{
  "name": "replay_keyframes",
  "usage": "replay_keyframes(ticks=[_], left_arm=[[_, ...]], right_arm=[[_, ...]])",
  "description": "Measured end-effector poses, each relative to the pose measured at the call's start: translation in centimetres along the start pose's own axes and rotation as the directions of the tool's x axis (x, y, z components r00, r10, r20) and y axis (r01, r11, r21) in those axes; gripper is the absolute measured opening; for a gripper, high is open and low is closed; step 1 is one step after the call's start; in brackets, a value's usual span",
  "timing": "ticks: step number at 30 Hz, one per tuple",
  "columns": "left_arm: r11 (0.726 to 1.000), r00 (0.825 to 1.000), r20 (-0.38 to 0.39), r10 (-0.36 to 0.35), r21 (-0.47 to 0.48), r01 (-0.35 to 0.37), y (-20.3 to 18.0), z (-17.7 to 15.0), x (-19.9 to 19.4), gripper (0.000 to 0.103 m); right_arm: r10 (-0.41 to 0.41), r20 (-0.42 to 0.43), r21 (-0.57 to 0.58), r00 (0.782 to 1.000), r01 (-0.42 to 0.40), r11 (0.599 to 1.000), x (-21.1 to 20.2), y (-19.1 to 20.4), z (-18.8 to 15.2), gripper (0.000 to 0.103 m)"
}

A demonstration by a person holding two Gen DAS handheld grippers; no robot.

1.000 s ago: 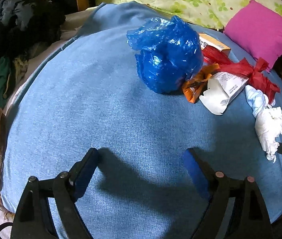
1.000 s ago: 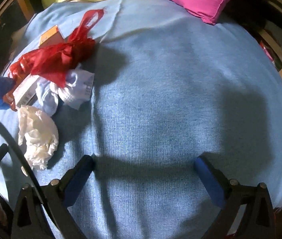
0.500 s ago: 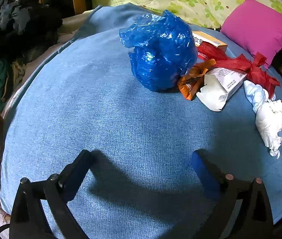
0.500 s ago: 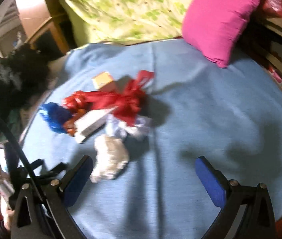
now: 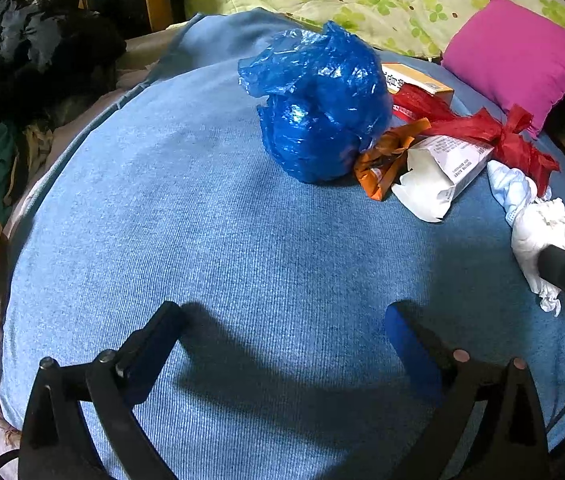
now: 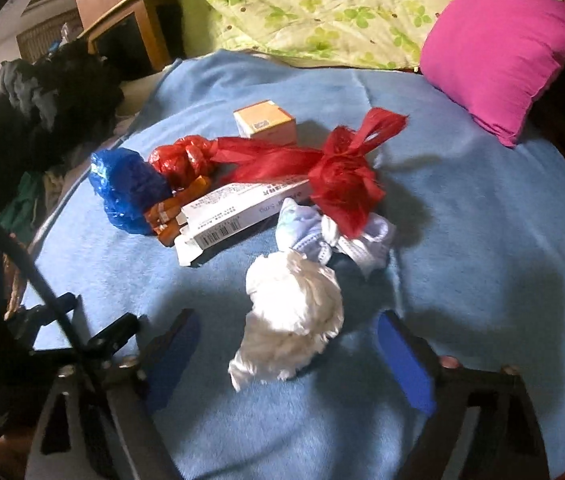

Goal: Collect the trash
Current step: 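Grasp the crumpled white tissue with the right tool, then grasp the white medicine carton with the left tool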

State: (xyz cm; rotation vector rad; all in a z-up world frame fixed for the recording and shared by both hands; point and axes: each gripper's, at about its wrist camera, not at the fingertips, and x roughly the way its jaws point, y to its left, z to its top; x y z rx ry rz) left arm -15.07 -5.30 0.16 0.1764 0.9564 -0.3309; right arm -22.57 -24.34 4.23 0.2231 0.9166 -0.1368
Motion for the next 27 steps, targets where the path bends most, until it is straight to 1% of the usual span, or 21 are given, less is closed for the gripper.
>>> replay_keyframes(ticks=[3,5,8,10,13,17,20,22,24,25,27], left_arm=[[1.000,1.000,-0.001,0.000,0.000,0.000,0.0,0.1,-0.1,0.101],[1.000,1.000,0.000,0.003,0.000,-0.003,-0.1,0.1,-0.2,0.101],[1.000,1.000,0.008,-0.005,0.001,0.005,-0.3,0.1,-0.5,0.101],[1.000,0.999,0.032,-0.017,0.005,0.017,-0.6,0.1,-1.0,0.101],[0.999,0.994,0.100,-0.038,0.028,0.035,-1.4,0.2,-2.4,0.101],[0.990,0.981,0.156,-0.114,0.100,0.099,-3.4,1.2,-4.0,0.101],[0.970,0.973,0.130,-0.190,0.177,0.166,-5.6,2.6,-3.8,0.101],[0.948,0.960,0.100,-0.260,0.213,0.235,-6.7,3.9,-3.2,0.101],[0.919,0.946,0.048,-0.322,0.256,0.299,-8.1,5.3,-2.3,0.101],[0.910,0.944,0.031,-0.327,0.280,0.306,-8.7,5.9,-1.9,0.101],[0.894,0.953,0.017,-0.302,0.351,0.277,-10.1,7.0,-1.2,0.101]], right_arm=[[0.002,-0.018,-0.001,1.000,-0.002,1.000,0.9,0.0,0.0,0.070],[-0.005,-0.019,-0.004,1.000,0.004,1.000,1.2,-0.2,-0.1,0.054],[0.039,0.003,0.026,0.999,-0.039,0.999,0.8,-0.9,-0.1,0.040],[0.040,0.024,0.030,0.999,-0.041,0.999,0.4,-1.2,-0.2,0.040],[0.052,0.077,0.066,0.996,-0.057,0.996,-0.8,-2.1,-0.3,0.040],[0.064,0.168,0.146,0.984,-0.089,0.985,-2.8,-3.9,-0.4,0.040],[0.063,0.220,0.187,0.974,-0.106,0.977,-3.9,-5.1,-0.2,0.040],[0.056,0.241,0.206,0.969,-0.107,0.973,-4.5,-5.7,0.0,0.040],[0.046,0.264,0.223,0.963,-0.107,0.969,-5.0,-6.2,0.3,0.040],[0.050,0.272,0.229,0.961,-0.116,0.966,-5.1,-6.5,0.4,0.040],[0.058,0.287,0.246,0.956,-0.132,0.960,-5.3,-7.1,0.5,0.040]])
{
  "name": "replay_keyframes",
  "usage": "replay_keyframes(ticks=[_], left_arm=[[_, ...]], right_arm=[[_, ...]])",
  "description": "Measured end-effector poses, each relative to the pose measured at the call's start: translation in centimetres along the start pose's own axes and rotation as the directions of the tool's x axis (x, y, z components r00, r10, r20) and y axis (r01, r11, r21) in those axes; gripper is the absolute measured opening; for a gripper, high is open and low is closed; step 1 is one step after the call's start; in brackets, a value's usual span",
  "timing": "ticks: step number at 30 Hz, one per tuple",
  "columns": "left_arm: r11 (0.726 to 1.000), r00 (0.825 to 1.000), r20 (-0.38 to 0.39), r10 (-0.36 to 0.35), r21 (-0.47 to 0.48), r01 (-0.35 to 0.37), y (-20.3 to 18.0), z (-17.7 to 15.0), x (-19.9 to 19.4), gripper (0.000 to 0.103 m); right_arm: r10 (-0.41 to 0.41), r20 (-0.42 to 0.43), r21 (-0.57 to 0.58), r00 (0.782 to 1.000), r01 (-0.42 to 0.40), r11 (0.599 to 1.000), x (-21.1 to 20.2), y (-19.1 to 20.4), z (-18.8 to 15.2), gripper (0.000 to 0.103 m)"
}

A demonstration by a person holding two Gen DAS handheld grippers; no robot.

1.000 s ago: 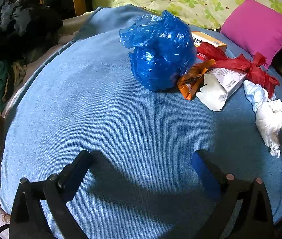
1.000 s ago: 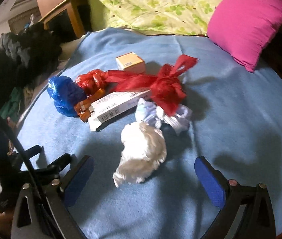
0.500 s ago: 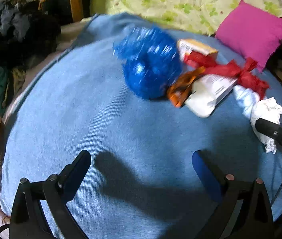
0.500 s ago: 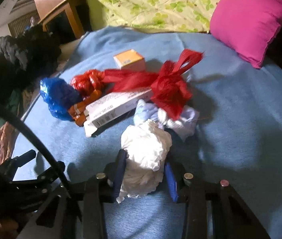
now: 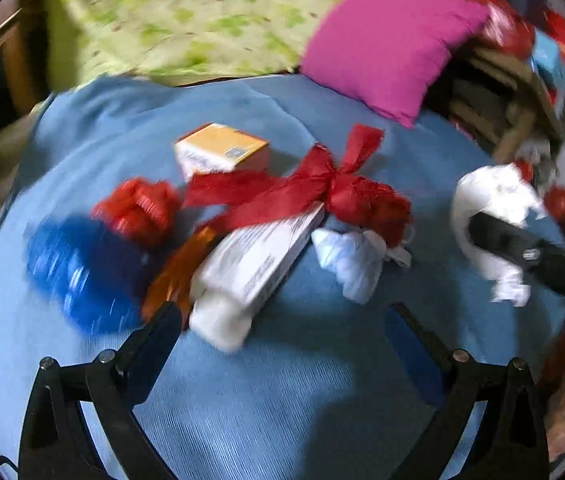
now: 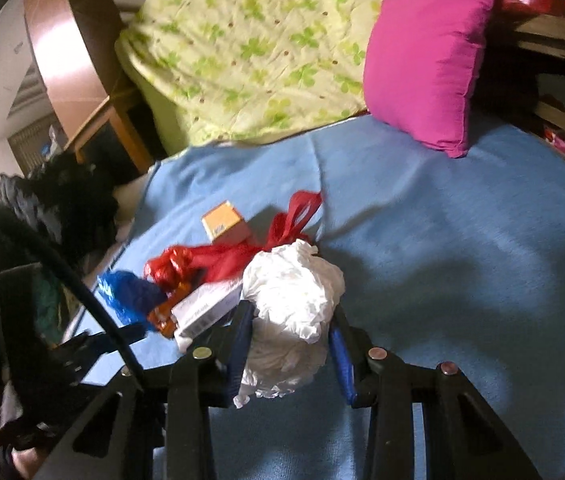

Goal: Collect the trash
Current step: 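Grasp the white medicine carton with the left tool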

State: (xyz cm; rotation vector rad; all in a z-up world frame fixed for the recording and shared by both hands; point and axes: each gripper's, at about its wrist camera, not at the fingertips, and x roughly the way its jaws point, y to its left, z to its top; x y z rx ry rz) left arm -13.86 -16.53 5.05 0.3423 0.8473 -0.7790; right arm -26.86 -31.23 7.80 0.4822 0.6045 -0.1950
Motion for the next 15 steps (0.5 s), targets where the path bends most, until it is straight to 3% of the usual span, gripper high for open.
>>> replay_keyframes(ticks=[4,12,14,15], left_arm=[[0.998,1.000,-0.026,0.014,0.054,-0.012,0.4,1.7,1.6,0.101],[0.999,0.995,-0.092,-0.041,0.009,0.041,3.1,2.6,3.5,0.099],[0.998,0.996,-0.084,-0.036,0.040,0.040,2.6,2.7,3.3,0.084],[0.998,0.995,-0.092,-0.043,0.050,0.048,2.3,2.8,3.3,0.058]], right_arm=[[0.015,0.002,0.025,1.000,-0.015,1.000,-0.1,-0.8,0.4,0.040],[0.035,0.002,0.030,0.999,-0.035,0.999,0.2,-0.9,0.6,0.040],[0.033,0.000,0.028,0.999,-0.033,0.999,0.3,-0.9,0.6,0.040],[0.032,-0.001,0.028,0.999,-0.032,0.999,0.4,-0.8,0.6,0.040]])
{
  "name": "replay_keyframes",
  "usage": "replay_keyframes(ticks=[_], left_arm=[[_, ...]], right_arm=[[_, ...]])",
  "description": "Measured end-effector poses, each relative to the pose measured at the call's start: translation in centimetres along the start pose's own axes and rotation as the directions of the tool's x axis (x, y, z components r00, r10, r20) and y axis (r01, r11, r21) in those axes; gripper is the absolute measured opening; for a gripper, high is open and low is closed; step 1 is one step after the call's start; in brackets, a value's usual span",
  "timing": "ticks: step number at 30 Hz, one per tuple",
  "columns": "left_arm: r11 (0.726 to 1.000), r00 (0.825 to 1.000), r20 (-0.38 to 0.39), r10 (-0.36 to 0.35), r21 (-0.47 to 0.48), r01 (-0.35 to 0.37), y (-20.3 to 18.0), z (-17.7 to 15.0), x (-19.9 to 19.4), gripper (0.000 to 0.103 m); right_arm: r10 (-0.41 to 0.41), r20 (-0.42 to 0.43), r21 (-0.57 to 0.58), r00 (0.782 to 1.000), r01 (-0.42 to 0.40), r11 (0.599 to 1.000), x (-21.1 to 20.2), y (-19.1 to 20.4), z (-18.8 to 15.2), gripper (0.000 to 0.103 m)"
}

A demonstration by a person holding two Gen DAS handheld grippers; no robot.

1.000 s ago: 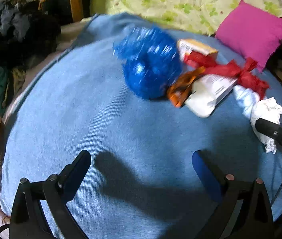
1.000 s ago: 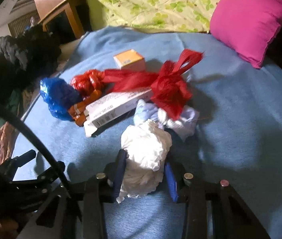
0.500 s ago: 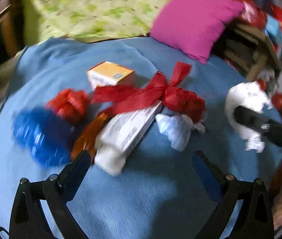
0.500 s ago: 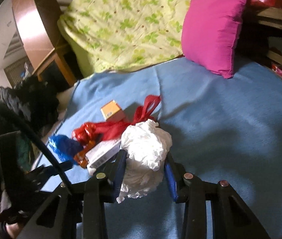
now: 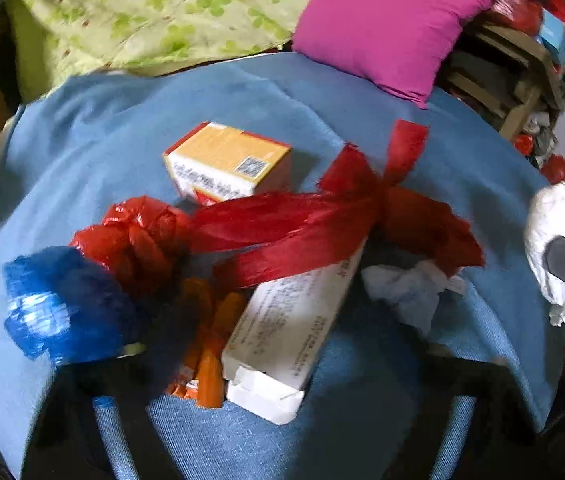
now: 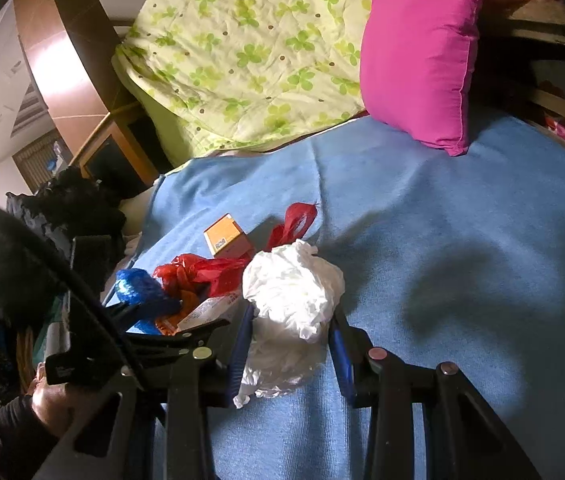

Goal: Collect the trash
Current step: 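Grasp the white medicine carton with the left tool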

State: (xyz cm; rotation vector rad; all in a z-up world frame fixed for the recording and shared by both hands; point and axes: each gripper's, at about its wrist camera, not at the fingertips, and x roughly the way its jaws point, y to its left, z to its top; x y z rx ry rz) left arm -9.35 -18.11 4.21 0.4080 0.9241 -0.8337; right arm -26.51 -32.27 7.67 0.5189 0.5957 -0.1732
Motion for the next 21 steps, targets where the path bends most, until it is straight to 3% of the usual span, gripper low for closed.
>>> replay_keyframes(ticks=[1,5,9,19,20,21], left_arm=[[1.000,1.000,-0.024,-0.019,-0.008,0.019,-0.1,-0.1,0.2,0.053],[0.999,1.000,-0.016,-0.027,-0.020,0.026,-0.2,-0.6,-0.1,0.053],[0.994,0.993,-0.060,-0.106,-0.033,0.104,-0.5,-1.7,-0.1,0.054],[0.990,0.993,-0.053,-0.106,-0.102,0.100,-0.5,-2.2,0.4,0.062],[0.992,0.995,-0.051,-0.086,-0.098,0.081,-0.6,-2.4,0.3,0.059],[0.994,0.997,-0.050,-0.067,-0.094,0.062,-0.6,-2.4,0.4,0.043]], right_arm=[[-0.001,0.000,0.000,1.000,0.001,1.000,0.0,0.0,0.0,0.040],[-0.003,-0.003,-0.006,1.000,0.002,1.000,-0.1,0.1,-0.2,0.040],[-0.001,-0.005,-0.003,1.000,0.001,1.000,-0.1,0.0,-0.2,0.040],[0.006,-0.008,-0.001,1.000,-0.006,1.000,0.0,-0.1,-0.2,0.040],[0.006,-0.008,-0.002,1.000,-0.006,1.000,0.0,-0.1,-0.2,0.040],[0.006,-0.007,-0.003,1.000,-0.006,1.000,0.1,0.0,-0.2,0.040]])
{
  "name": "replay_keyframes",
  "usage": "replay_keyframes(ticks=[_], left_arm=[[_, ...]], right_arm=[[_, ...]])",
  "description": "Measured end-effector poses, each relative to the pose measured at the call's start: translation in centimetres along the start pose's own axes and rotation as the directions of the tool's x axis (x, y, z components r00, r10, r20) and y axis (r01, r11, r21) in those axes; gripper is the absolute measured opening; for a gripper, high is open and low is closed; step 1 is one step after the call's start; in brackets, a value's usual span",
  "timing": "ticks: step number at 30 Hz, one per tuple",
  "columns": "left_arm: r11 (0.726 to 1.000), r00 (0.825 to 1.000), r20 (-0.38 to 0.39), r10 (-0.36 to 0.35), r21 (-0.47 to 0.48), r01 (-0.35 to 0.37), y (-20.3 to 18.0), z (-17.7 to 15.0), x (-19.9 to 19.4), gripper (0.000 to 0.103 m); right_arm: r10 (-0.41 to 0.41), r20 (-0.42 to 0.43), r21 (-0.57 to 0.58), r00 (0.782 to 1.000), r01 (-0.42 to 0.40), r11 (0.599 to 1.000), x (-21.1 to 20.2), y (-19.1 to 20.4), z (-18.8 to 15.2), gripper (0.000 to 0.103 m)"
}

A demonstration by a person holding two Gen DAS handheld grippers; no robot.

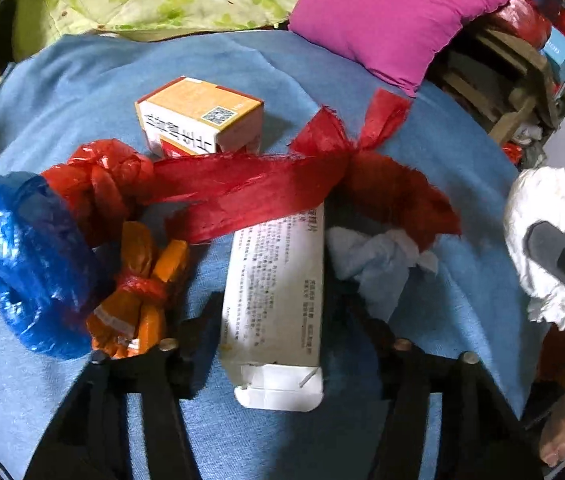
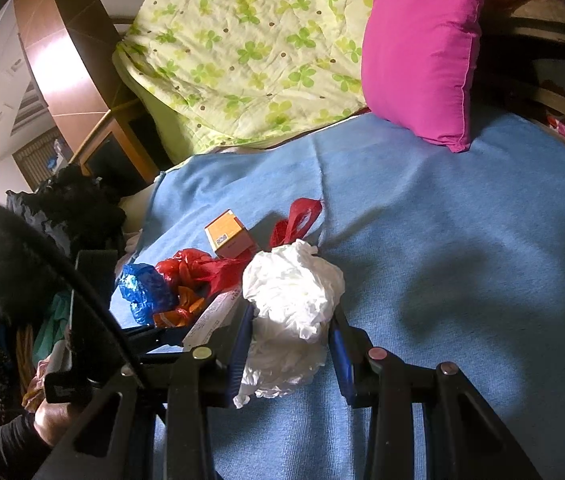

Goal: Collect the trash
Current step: 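Grasp the white medicine carton with the left tool, then carry the tissue and carton over to the red basket with both tools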

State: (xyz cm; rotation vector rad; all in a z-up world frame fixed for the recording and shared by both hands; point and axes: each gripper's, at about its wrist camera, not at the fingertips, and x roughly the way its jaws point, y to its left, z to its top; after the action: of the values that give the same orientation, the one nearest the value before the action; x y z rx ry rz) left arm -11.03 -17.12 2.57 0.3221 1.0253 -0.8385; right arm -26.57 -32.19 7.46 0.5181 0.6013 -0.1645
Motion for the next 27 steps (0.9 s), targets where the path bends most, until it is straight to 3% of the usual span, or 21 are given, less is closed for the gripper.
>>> replay_keyframes(ticks=[5,12,19,24,27], left_arm=[[0.997,0.999,0.024,0.025,-0.072,-0.024,0.8,-1.4,-1.4,0.041],[0.992,0.993,0.076,0.094,-0.096,-0.087,1.1,-6.4,-5.7,0.041],[0.976,0.970,0.154,0.190,-0.140,-0.169,1.4,-10.7,-10.0,0.041],[0.947,0.945,0.169,0.282,-0.209,-0.245,1.3,-12.0,-12.2,0.041],[0.930,0.933,0.185,0.309,-0.264,-0.256,1.4,-12.4,-13.4,0.041]], right_arm=[[-0.006,-0.010,-0.017,1.000,0.006,1.000,0.3,0.5,-0.3,0.040],[-0.017,-0.033,-0.056,0.999,0.015,0.998,0.8,1.5,-1.1,0.040],[-0.066,-0.052,-0.126,0.996,0.059,0.990,1.4,2.8,-2.2,0.040],[-0.088,-0.068,-0.166,0.994,0.076,0.983,1.6,3.2,-2.3,0.040],[-0.095,-0.066,-0.182,0.993,0.082,0.980,1.0,3.7,-2.3,0.040]])
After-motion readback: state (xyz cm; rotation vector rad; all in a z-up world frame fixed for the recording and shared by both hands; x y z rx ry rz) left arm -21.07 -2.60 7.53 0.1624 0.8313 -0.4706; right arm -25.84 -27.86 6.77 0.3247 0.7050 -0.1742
